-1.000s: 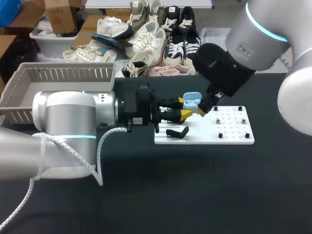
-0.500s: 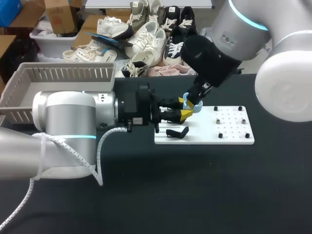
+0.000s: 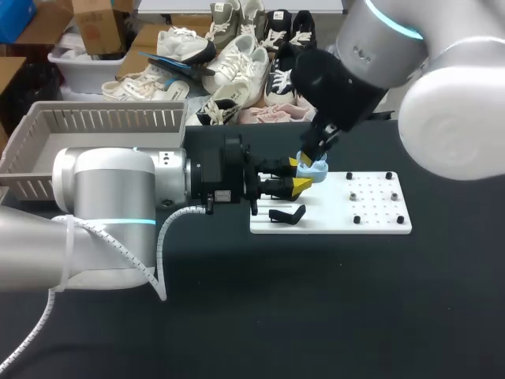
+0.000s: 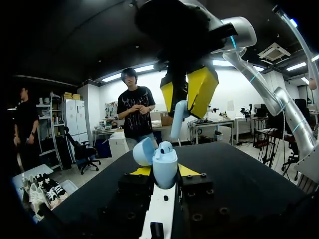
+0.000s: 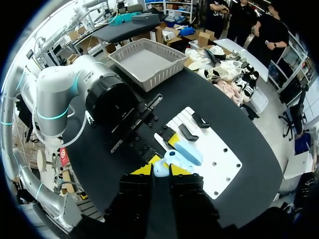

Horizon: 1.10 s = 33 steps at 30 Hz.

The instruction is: Pick up each earbud case from the left stands, insert the matching earbuds, close the lid, and place the case in the box.

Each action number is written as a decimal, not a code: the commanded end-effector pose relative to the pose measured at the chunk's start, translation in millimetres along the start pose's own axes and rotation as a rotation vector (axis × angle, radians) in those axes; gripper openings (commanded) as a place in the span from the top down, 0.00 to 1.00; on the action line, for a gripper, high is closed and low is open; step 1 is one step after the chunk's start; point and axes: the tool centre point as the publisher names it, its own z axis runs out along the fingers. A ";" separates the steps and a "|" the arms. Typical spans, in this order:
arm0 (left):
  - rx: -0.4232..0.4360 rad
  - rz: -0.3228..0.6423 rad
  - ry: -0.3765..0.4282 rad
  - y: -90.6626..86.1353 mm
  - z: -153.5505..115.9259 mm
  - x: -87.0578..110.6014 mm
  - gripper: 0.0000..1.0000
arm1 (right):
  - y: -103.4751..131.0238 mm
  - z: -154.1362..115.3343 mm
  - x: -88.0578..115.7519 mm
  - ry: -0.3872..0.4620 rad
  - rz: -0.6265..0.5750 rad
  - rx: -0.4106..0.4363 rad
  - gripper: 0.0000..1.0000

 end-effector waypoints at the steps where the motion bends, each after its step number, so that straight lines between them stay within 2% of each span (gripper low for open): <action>1: -0.007 0.002 -0.002 -1.4 0.4 0.5 1.00 | -2.9 1.4 -3.0 0.006 0.006 0.000 1.00; 33: -0.007 0.002 -0.002 -1.4 0.4 0.5 1.00 | -10.6 15.6 -3.0 0.034 0.022 0.003 1.00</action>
